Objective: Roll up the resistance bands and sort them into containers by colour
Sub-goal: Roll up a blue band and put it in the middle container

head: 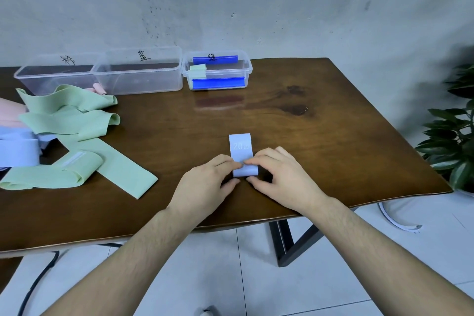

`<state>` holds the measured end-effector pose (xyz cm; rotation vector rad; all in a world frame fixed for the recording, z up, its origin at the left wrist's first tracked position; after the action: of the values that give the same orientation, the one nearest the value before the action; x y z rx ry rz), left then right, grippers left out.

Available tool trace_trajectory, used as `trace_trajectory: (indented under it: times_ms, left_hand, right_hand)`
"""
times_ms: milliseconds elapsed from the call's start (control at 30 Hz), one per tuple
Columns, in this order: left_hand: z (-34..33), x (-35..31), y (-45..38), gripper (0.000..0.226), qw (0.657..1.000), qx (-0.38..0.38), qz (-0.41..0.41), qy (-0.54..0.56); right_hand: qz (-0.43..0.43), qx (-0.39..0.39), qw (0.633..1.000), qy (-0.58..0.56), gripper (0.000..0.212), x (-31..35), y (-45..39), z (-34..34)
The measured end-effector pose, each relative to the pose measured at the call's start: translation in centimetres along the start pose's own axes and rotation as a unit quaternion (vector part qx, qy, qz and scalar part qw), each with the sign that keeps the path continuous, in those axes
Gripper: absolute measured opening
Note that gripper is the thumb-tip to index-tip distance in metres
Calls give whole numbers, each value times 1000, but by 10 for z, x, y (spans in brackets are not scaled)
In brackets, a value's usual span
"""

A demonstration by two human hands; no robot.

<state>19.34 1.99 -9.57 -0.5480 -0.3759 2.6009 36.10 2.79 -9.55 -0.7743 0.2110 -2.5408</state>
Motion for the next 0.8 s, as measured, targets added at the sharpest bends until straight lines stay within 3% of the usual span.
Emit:
trace_trajectory:
  times_ms: [133,600,800]
  left_hand:
    - [-1,4,-6,24,1000,3,23,16]
    - [10,-20,28,22,999,-22,-39,21]
    - [9,-20,29,21,1000,-16,-22,4]
  right_hand:
    - [-7,8,1000,-5,28,1,-6,1]
    - [37,-14,999,-19,27,13,32,6]
    - [34,-23,999,-26,28,12,31,6]
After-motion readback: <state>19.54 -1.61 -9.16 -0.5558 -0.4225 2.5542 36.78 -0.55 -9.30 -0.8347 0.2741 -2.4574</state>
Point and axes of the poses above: each hand's wrist, its own y-axis away from the middle knuckle, its own z-axis out of the back of the hand, x = y × z, the point moved 6 cm from there along -y, towards the middle knuckle, and after that the axes turned 4 degrees about -y, right-handed, at the moved point
